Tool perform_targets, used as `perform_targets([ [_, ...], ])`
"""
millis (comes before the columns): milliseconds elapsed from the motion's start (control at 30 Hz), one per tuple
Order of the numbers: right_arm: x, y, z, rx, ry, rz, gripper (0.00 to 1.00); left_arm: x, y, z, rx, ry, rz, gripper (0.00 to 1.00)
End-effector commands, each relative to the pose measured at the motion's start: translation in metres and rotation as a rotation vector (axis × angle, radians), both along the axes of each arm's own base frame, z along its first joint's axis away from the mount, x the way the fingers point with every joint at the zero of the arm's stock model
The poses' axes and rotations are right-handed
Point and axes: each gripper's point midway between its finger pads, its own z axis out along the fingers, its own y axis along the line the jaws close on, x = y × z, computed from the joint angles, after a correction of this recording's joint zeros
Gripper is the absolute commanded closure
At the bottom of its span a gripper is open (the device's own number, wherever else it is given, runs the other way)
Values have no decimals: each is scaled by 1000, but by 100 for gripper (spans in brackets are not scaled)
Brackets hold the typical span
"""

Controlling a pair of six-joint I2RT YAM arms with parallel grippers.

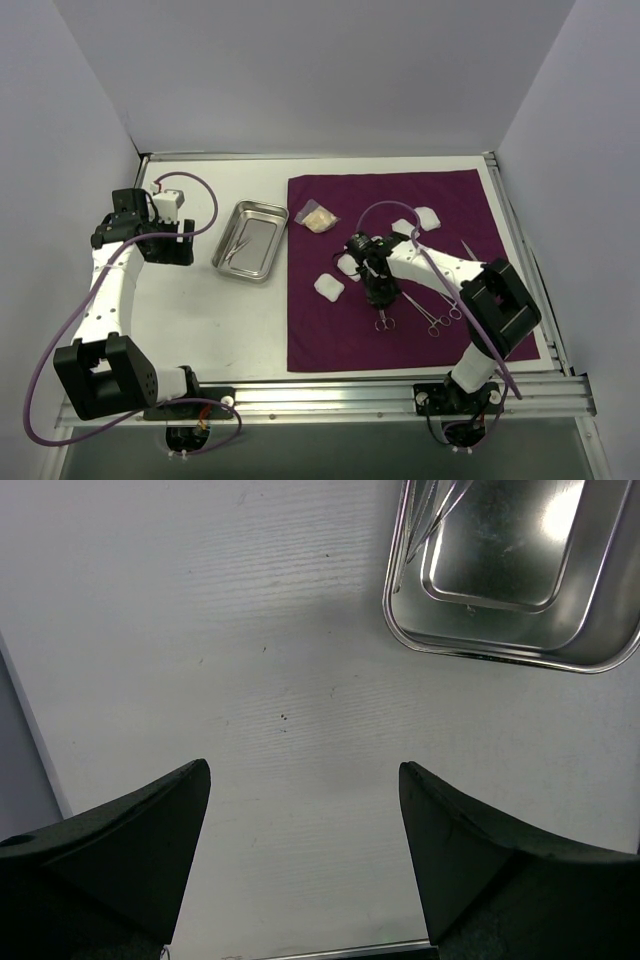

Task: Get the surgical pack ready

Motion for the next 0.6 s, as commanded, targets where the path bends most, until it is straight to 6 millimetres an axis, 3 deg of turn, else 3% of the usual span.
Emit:
perform_targets([
  [0,7,9,20,46,-44,-26,100,4,1,7,1,-41,-8,14],
  [133,21,27,41,131,-101,-62,100,4,1,7,1,-41,-5,14],
  [333,53,92,91,394,-212,-106,100,4,1,8,1,-43,-5,14],
  [433,69,134,115,499,-264,-89,100,4,1,8,0,-43,-6,14],
  [500,82,174,136,603,-303,-60,100,4,1,8,1,-44,-7,14],
  [533,85,191,132,625,-290,-59,100,4,1,8,0,-44,-6,14],
  [567,98,213,152,697,-334,-46,100,4,1,8,1,-43,-5,14],
])
